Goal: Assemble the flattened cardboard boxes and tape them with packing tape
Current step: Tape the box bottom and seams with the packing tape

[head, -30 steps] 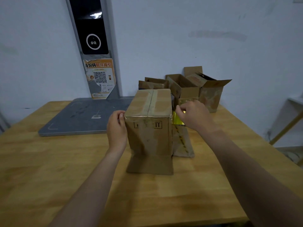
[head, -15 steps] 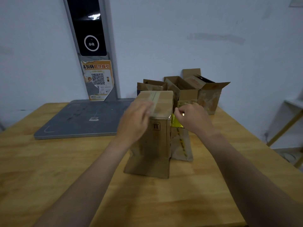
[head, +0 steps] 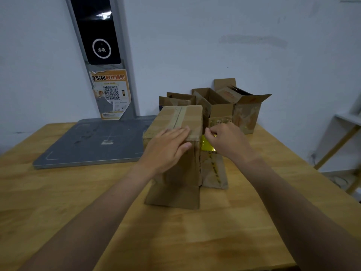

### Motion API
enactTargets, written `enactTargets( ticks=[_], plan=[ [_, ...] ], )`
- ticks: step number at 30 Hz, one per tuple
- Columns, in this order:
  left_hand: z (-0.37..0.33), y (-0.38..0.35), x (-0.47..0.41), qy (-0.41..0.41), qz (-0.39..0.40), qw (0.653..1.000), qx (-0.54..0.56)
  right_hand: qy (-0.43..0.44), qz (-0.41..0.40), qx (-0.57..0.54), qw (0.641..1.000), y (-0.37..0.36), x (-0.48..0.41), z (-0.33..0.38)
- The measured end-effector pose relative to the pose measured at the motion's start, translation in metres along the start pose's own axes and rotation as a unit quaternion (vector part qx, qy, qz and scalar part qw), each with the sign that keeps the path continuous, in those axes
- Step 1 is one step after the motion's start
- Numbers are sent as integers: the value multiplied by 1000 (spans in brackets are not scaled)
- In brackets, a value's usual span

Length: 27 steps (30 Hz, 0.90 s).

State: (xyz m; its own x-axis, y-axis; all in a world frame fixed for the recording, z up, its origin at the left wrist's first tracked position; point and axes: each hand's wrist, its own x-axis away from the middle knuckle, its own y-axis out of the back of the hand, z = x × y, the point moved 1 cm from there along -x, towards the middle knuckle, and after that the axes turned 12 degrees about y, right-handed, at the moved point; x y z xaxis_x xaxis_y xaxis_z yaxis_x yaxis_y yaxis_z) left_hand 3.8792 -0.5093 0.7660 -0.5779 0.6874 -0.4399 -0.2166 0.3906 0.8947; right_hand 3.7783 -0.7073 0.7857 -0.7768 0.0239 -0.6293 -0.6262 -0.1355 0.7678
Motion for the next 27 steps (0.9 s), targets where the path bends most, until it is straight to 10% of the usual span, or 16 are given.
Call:
enactTargets(
  ticks=[17, 23, 27],
  plan=[
    [80, -35, 35, 276, 99, 898, 328, 10, 17, 50, 999, -4, -5, 3],
    [76, -12, 26, 273, 35, 933, 231, -1, 21, 65, 998, -6, -7, 3],
    [40, 14, -5, 113, -59, 983, 133, 15, 40, 60, 997, -5, -11, 2]
  ],
)
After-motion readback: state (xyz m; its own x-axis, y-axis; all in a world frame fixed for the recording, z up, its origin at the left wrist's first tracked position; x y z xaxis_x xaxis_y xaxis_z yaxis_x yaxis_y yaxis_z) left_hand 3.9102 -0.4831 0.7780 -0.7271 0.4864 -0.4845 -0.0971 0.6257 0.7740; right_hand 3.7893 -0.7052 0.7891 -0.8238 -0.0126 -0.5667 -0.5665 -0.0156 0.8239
